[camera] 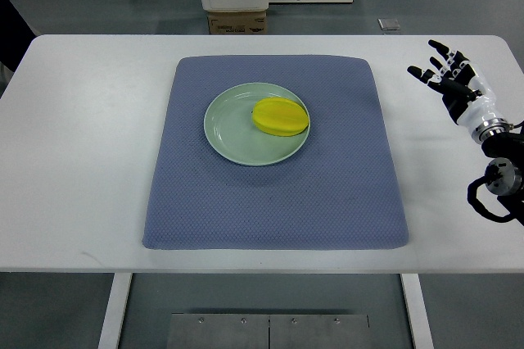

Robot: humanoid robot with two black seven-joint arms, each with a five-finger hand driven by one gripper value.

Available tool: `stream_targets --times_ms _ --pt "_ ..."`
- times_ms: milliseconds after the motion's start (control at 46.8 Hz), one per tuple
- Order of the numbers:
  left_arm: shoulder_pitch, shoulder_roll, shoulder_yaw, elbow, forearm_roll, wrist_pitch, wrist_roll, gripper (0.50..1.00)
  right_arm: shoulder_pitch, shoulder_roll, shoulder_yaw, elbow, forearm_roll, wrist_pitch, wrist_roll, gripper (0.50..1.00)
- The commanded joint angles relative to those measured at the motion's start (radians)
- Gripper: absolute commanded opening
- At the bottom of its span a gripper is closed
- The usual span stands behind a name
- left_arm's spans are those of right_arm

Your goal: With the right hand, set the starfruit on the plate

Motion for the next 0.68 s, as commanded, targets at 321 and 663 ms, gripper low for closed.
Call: stream_targets --times_ms 321,663 --pt "0.0 0.0 0.0 0.0 0.0 0.0 0.0 1.0 -0.008 0.035 -0.002 -0.005 0.076 0.017 -0.022 1.0" --pt "0.0 0.0 0.0 0.0 0.0 0.0 0.0 1.0 -0.025 0.056 -0.006 -0.011 0.075 0.019 -0.022 1.0"
